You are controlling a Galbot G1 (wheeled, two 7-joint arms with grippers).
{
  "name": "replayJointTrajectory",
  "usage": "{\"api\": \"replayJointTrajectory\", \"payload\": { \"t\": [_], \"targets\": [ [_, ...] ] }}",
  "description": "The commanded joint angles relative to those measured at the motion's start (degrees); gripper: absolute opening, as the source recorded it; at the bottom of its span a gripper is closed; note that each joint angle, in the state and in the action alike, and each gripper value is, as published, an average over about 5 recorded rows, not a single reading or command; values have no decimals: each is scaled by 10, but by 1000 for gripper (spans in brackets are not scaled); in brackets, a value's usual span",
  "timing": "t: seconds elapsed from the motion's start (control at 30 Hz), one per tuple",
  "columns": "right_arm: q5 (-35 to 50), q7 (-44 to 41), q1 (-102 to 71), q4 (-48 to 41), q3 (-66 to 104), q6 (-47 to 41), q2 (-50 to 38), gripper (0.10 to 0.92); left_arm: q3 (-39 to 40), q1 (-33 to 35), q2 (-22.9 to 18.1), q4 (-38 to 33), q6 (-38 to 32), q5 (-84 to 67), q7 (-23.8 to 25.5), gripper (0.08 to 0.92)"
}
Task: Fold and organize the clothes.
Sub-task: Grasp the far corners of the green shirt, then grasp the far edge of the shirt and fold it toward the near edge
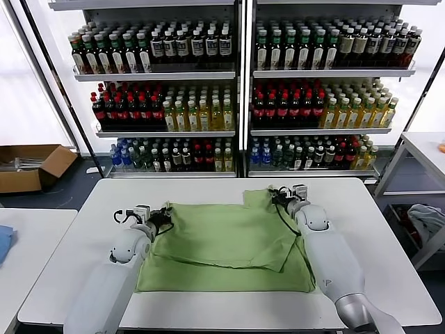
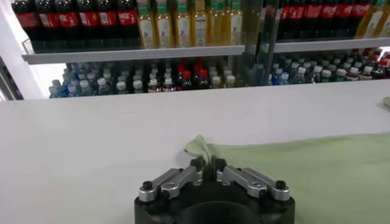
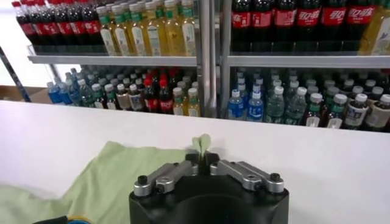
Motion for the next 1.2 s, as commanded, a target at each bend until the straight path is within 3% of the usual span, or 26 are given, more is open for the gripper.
{"api": "replayJointTrajectory", "payload": {
  "t": [0.03,0.2,0.57,0.8,1.2],
  "targets": [
    [4,0,-7,23,1,0,-3,107,-3,3,1,-11,-19,3,0,114],
    [20,1,-18,69,12,2,-10,107,-10,6,3,-35,-47,6,-6,84],
    [78,12,-97,262,29,-4,-39,107,-27,49,14,-90,-74,7,-5,84],
    [87,31,-198,397,55,-8,-48,107,-49,107,23,-140,-72,16,-2,84],
    [58,116,-357,519,90,-65,-49,107,-90,225,28,-249,-67,45,9,84]
  ]
}}
